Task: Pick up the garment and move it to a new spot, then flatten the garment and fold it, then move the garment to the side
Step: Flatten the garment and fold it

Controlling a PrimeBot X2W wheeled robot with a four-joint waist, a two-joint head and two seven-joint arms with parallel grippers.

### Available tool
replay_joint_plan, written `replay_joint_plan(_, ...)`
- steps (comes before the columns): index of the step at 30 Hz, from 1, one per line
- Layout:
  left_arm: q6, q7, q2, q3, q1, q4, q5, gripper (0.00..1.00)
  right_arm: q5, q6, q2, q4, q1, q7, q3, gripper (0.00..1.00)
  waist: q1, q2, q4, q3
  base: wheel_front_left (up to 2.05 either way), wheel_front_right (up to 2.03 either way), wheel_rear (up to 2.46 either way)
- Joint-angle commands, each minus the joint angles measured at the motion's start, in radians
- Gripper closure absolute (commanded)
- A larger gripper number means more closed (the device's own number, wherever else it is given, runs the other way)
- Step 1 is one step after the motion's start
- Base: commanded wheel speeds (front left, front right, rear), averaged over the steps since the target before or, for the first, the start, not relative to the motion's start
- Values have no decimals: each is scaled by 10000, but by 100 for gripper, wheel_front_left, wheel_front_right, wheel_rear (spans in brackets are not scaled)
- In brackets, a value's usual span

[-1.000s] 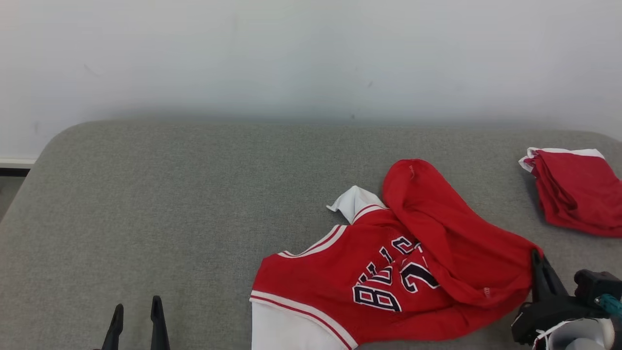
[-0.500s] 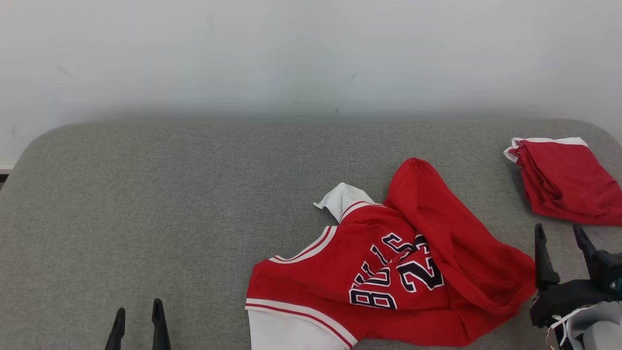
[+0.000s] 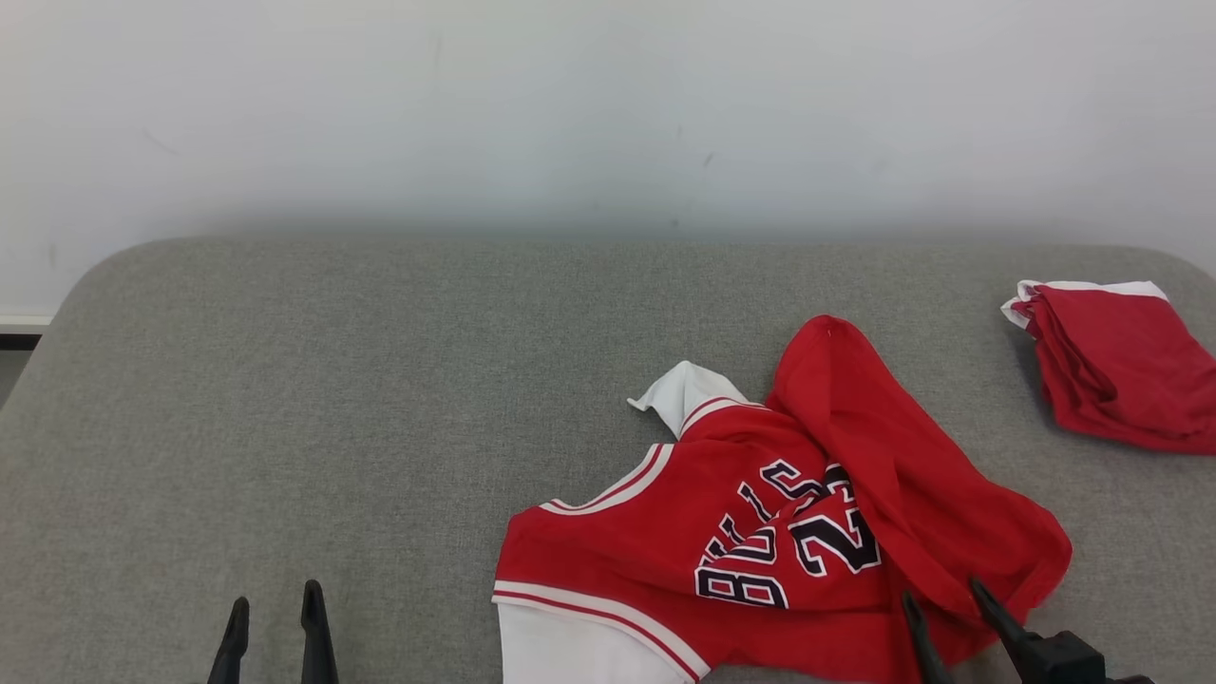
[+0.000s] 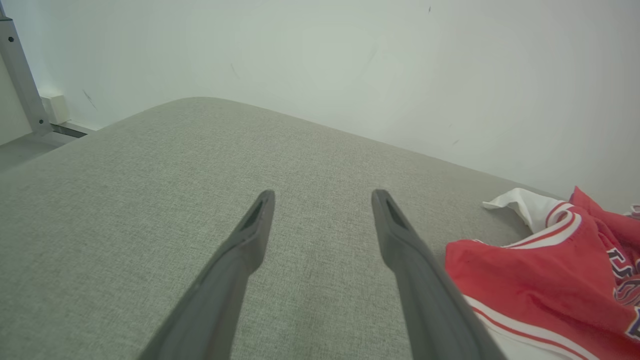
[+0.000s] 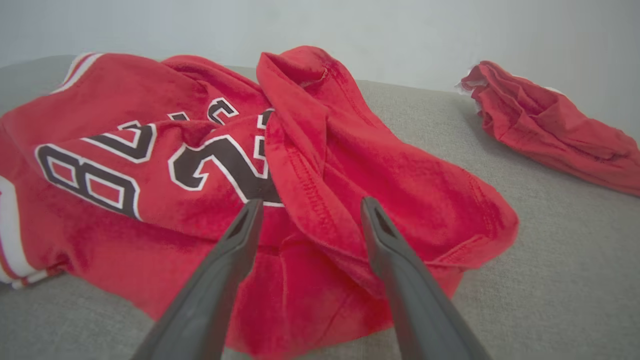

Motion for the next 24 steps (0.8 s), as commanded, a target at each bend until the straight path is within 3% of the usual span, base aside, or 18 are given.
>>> replay_joint_plan(1,2,-26,-7,38,121,-30,4,0,48,-17,-71,102,-50,-45,47,0,0,-1,-10,52,0,0,0)
replay_joint_plan(5,-9,-26,-5,41,79,20,15,0,-173,-17,-153,652,-451,-39,81,0,0,-1,-28,104,0,0,0)
replay_joint_plan(6,-11,-26,-5,38,59,30,5,0,-315,-17,-217,928,-526,-20,140,18,0,-1,-22,104,0,0,0)
replay_joint_plan(7,-14,-26,-8,27,47,47,-4,0,-305,-17,-197,1144,-654,-23,147,76,0,-1,-12,92,0,0,0)
replay_joint_plan(8,-18,-26,-8,-2,36,65,-4,0,-271,-17,-175,1400,-778,-25,164,100,0,-1,9,71,0,0,0)
replay_joint_plan(11,-23,-26,-7,-28,84,99,-22,0,-114,-17,-179,1786,-1135,-37,164,100,0,-1,23,-8,0,0,0)
replay_joint_plan(14,23,-26,-7,45,203,68,-79,0,768,-17,-21,1572,-1267,-39,-339,100,0,-1,-88,-68,0,0,0)
replay_joint_plan(19,32,-26,-7,-43,176,100,-75,0,2113,-17,-377,1403,-1063,-37,-1332,100,0,-1,-213,-95,0,0,0)
replay_joint_plan(24,40,-26,-5,-138,91,165,-144,0,3031,-17,-911,1781,-858,682,-1417,100,0,-1,-304,-11,0,0,0)
